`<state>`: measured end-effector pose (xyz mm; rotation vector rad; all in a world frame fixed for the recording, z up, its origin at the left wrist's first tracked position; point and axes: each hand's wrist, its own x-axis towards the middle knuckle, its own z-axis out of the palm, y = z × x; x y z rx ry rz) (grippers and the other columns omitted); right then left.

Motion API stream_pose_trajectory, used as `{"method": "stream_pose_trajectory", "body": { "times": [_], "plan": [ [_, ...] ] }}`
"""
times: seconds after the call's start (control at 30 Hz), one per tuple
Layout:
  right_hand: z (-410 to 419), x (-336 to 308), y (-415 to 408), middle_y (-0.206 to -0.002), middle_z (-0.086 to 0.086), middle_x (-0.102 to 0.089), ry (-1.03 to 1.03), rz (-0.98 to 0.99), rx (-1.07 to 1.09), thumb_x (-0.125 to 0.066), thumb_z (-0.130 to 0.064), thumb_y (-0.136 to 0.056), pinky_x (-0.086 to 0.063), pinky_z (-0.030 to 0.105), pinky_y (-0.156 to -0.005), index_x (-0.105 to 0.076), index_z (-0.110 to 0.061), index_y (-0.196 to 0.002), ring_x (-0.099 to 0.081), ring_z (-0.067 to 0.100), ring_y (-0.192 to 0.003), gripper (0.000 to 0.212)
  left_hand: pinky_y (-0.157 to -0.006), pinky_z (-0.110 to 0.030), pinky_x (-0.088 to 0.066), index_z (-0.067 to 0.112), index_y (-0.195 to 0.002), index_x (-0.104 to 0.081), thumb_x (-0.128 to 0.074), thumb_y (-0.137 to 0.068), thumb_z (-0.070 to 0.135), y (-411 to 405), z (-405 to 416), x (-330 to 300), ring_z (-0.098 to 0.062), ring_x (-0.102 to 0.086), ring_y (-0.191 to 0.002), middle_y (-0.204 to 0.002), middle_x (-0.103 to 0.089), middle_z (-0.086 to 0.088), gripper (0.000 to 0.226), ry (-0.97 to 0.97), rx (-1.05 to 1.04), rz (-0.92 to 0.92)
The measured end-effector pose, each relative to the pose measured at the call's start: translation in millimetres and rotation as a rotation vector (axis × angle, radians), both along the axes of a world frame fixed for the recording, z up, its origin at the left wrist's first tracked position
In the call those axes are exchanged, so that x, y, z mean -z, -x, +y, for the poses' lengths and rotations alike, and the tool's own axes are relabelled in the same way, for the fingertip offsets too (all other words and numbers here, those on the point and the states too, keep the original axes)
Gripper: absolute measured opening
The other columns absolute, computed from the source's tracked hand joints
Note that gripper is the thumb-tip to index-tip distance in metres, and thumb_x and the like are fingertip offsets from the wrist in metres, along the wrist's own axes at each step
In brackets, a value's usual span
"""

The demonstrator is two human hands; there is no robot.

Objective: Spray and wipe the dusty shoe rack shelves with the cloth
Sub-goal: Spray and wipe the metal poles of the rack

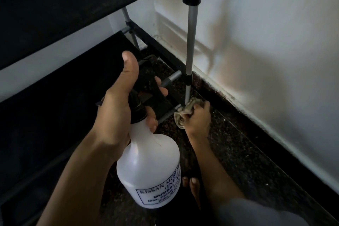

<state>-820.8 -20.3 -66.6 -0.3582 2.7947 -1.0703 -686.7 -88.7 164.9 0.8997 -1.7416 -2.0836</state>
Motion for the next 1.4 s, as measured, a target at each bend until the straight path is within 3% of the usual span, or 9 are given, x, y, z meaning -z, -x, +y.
{"method": "stream_pose_trajectory", "body": {
  "times": [0.2, 0.57, 0.7, 0.77, 0.87, 1.0, 1.13, 1.3, 1.4],
  "plan": [
    [5, 12, 13, -0.123, 0.005, -0.051, -0.023, 0.004, -0.104, -0.064, -0.011, -0.084, -0.048, 0.035, -0.084, -0.066, -0.002, -0.105, -0.059, 0.029, -0.095, 0.024, -0.046, -0.031, -0.043, 0.015, -0.079, -0.067, -0.035, -0.076, 0.073, -3, -4, 5, -0.016, -0.043, -0.039, -0.085, -0.072, -0.009, 0.066, -0.014, -0.010, -0.007],
    [-6, 23, 14, -0.113, 0.007, -0.050, 0.014, 0.017, -0.109, -0.068, -0.014, -0.080, -0.052, 0.041, -0.079, -0.067, -0.005, -0.097, -0.058, 0.029, -0.085, 0.019, -0.044, -0.030, -0.043, 0.012, -0.083, -0.066, -0.037, -0.079, 0.074, -9, -6, 13, -0.016, -0.043, -0.038, -0.087, -0.071, -0.012, 0.069, -0.044, -0.025, -0.001],
    [1, 20, -1, -0.122, 0.013, -0.043, 0.126, -0.035, 0.169, -0.064, -0.009, -0.080, -0.049, 0.041, -0.089, -0.065, -0.005, -0.110, -0.057, 0.032, -0.094, 0.030, -0.045, -0.030, -0.043, 0.013, -0.082, -0.067, -0.038, -0.075, 0.074, -14, -9, 11, -0.015, -0.043, -0.038, -0.086, -0.072, -0.011, 0.068, -0.061, -0.049, 0.004],
    [-4, 18, -22, -0.125, 0.013, -0.032, 0.296, -0.015, 0.253, -0.061, -0.022, -0.080, -0.049, 0.039, -0.090, -0.050, -0.007, -0.128, -0.053, 0.027, -0.099, 0.052, -0.045, -0.031, -0.042, 0.013, -0.084, -0.066, -0.039, -0.074, 0.075, -15, -9, 11, -0.015, -0.043, -0.038, -0.087, -0.072, -0.010, 0.069, -0.060, -0.061, -0.002],
    [-24, 19, -60, -0.122, 0.006, -0.036, 0.463, 0.038, 0.028, -0.058, -0.048, -0.084, -0.055, 0.039, -0.083, -0.036, -0.013, -0.126, -0.052, 0.016, -0.101, 0.058, -0.044, -0.031, -0.042, 0.012, -0.086, -0.065, -0.038, -0.075, 0.075, -19, -9, 13, -0.015, -0.042, -0.039, -0.088, -0.072, -0.011, 0.070, -0.055, -0.066, -0.017],
    [-41, 22, -101, -0.117, 0.001, -0.052, 0.397, 0.075, -0.117, -0.076, -0.007, -0.073, -0.052, 0.028, -0.086, -0.058, -0.015, -0.105, -0.048, 0.003, -0.102, 0.037, -0.045, -0.030, -0.041, 0.012, -0.085, -0.066, -0.039, -0.076, 0.075, -24, -9, 16, -0.015, -0.042, -0.039, -0.089, -0.071, -0.013, 0.070, -0.063, -0.087, -0.014],
    [-32, 23, -78, -0.115, 0.011, -0.060, 0.381, 0.137, -0.269, -0.074, -0.008, -0.078, -0.050, 0.025, -0.087, -0.066, -0.007, -0.105, -0.058, 0.016, -0.105, 0.029, -0.046, -0.032, -0.042, 0.013, -0.082, -0.067, -0.036, -0.077, 0.072, -25, -7, 20, -0.016, -0.043, -0.040, -0.088, -0.071, -0.013, 0.067, -0.049, -0.045, -0.012],
    [-46, 7, -54, -0.107, 0.011, -0.064, 0.406, 0.075, 0.120, -0.070, -0.010, -0.082, -0.051, 0.041, -0.091, -0.068, -0.005, -0.100, -0.061, 0.025, -0.102, 0.019, -0.044, -0.030, -0.042, 0.013, -0.083, -0.067, -0.036, -0.076, 0.071, -29, -7, 23, -0.016, -0.042, -0.039, -0.087, -0.071, -0.012, 0.066, -0.047, -0.046, -0.012],
    [-40, 7, -79, -0.121, 0.007, -0.060, 0.203, 0.070, -0.198, -0.063, -0.009, -0.086, -0.044, 0.033, -0.102, -0.066, -0.010, -0.113, -0.054, 0.020, -0.114, 0.027, -0.043, -0.031, -0.042, 0.016, -0.079, -0.069, -0.039, -0.072, 0.075, -30, -7, 21, -0.016, -0.043, -0.039, -0.087, -0.072, -0.012, 0.066, -0.045, -0.062, -0.025]
  ]
}}
